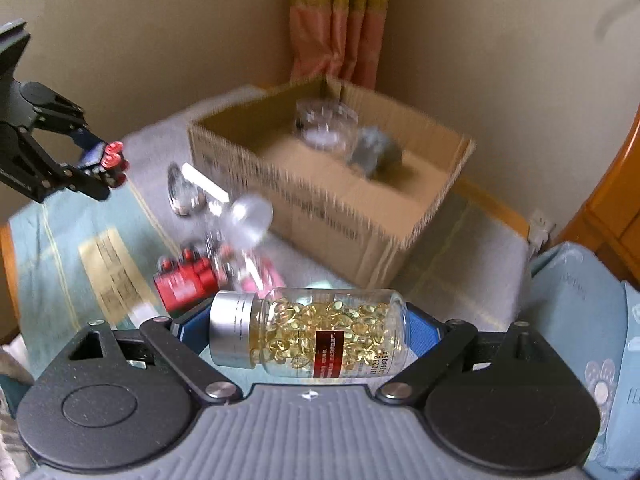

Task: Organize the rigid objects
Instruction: 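Lift the cube toy with the left tool while the right tool grasps the capsule bottle, then lower the cube toy and capsule bottle into the box and open both tools, then move the right tool to the mint-green case while the left tool approaches the tape dispenser, then close the right tool on the mint-green case while the left tool grips the tape dispenser, then carry the mint-green case and tape dispenser into the box and open both tools, then move the right tool to the green MEDICAL tub while the left tool approaches the clear jar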

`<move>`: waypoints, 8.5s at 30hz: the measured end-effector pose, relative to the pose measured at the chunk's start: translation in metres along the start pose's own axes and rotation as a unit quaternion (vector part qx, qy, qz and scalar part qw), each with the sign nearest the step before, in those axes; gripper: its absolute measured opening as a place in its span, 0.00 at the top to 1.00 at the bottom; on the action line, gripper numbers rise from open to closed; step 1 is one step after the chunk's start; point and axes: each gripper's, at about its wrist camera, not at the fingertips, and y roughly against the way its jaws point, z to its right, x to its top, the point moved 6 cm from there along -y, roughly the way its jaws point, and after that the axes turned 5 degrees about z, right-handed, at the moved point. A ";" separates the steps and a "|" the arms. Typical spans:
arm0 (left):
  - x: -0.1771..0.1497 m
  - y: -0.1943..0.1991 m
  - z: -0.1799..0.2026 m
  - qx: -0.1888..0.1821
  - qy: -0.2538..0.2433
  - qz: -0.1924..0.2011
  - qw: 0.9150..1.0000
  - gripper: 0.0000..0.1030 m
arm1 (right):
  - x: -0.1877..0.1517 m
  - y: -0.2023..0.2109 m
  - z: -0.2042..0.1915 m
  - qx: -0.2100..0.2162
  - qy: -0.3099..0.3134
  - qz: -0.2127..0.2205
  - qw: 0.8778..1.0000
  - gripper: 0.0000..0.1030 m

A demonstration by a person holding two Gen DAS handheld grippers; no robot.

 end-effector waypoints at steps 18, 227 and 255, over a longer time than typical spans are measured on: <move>0.129 -0.037 -0.018 0.028 0.011 0.064 0.998 0.48 | 0.082 -0.006 0.012 -0.019 -0.012 0.052 0.998 0.06; 0.109 -0.078 -0.034 0.064 0.047 0.034 0.996 0.11 | 0.082 -0.034 0.042 -0.085 -0.098 0.031 0.991 0.36; 0.069 -0.015 0.010 0.077 0.035 0.060 0.995 0.02 | 0.076 -0.036 0.023 -0.086 -0.133 0.030 0.987 0.00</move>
